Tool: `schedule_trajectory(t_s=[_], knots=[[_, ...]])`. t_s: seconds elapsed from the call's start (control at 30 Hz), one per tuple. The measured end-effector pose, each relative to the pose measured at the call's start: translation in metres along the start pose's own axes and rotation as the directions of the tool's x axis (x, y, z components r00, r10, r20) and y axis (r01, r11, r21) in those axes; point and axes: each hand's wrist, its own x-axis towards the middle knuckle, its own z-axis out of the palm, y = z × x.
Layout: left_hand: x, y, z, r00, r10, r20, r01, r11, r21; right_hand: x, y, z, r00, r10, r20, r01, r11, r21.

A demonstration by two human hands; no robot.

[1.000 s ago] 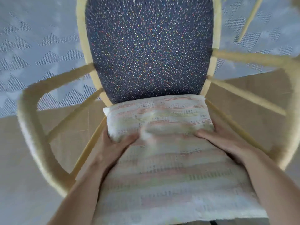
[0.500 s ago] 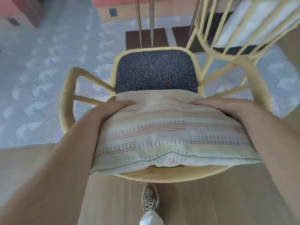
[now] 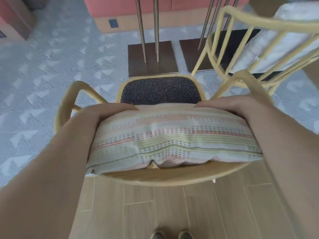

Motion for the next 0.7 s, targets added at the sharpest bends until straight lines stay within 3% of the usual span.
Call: schedule_trajectory(t_s=[0.1, 0.17, 0.23, 0.3, 0.4, 0.5, 0.7], knots=[[-0.002, 0.003, -0.004, 0.993, -0.086, 0.076, 0.079, 0.992, 0.098, -0.001, -0.002, 0.003, 0.998, 0.011, 0.063, -0.009, 0.999, -0.03], [-0.011, 0.005, -0.003, 0.998, -0.037, 0.052, 0.029, 0.988, 0.149, -0.013, -0.007, 0.006, 0.998, -0.056, 0.009, 0.056, 0.994, -0.097], [-0.027, 0.01, 0.004, 0.983, 0.172, -0.068, -0.148, 0.951, 0.27, -0.026, -0.015, 0.012, 0.98, -0.196, -0.019, 0.18, 0.932, -0.314], [-0.054, 0.014, 0.021, 0.915, 0.383, -0.128, -0.317, 0.877, 0.359, -0.042, -0.023, 0.032, 0.938, -0.346, 0.0, 0.296, 0.804, -0.515], [-0.083, 0.009, 0.059, 0.848, 0.513, -0.132, -0.396, 0.779, 0.486, -0.051, -0.02, 0.061, 0.865, -0.499, -0.054, 0.376, 0.716, -0.588], [-0.105, -0.01, 0.087, 0.679, 0.652, -0.338, -0.401, 0.714, 0.573, -0.064, 0.007, 0.082, 0.655, -0.706, -0.271, 0.43, 0.643, -0.634], [-0.131, -0.058, 0.124, 0.211, 0.863, -0.46, -0.555, 0.493, 0.67, -0.09, 0.079, 0.107, 0.254, -0.874, -0.415, 0.524, 0.485, -0.7]])
